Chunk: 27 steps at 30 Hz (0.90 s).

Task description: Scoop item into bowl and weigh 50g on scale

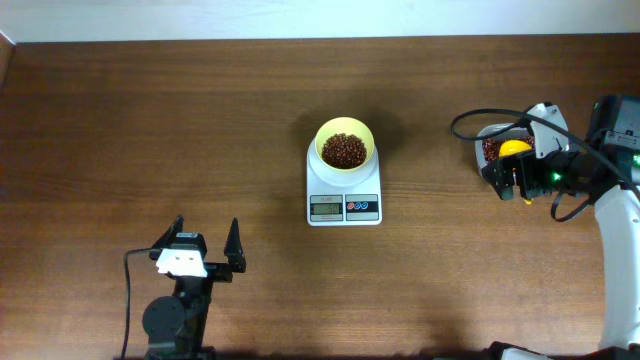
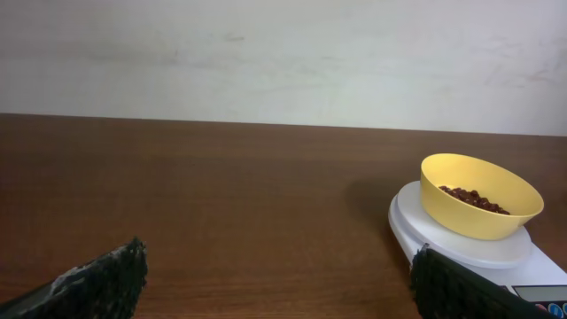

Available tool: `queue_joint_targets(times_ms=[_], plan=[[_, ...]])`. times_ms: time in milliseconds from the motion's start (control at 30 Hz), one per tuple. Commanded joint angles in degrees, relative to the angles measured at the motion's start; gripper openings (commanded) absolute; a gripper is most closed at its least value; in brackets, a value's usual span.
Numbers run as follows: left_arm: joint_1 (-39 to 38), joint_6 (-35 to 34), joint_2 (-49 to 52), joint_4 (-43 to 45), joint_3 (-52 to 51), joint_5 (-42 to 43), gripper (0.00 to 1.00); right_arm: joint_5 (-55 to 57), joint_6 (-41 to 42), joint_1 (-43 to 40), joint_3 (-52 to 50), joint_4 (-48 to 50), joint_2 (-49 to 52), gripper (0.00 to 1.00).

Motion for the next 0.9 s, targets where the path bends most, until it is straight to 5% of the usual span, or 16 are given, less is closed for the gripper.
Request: queue_joint_targets(times_ms=[0,67,200,333,433,667,867], plan=[[0.2,-0.2,-0.6,-0.1,-0.3,0.6,0.99,0.0,-0.6,0.2,1.0,0.0,-0.9,0.99],[0.2,-0.2,-0.6,-0.1,-0.3,0.6,0.99,-0.6,-0.6,1.4,0.3,2.6,-2.6,0.99],[0.2,-0.2,-0.6,0.0,-0.3,0.6,0.99,-0.6,-0.6,9.5,-11.4,24.6,-11.8,0.99],[0.2,-0.2,-0.6,-0.1,-0.3,0.6,0.99,-0.2,4.9,16.2,-41.5,66.2,-27.3,0.99],[0.2,-0.2,-0.6,-0.1,-0.3,0.6,0.99,1.0,5.4,16.1,-58.4,80.5,-38.2,0.99],[0.2,-0.2,-0.6,0.0,-0.3,0.6,0.99,5.2,5.4,16.1,-73.7,77.2,-60.6,0.99],[0.2,-0.2,-0.6,-0.1,-0.3,0.6,0.99,6.1,5.4,16.0,-73.6,55.5,-74.5,0.99]])
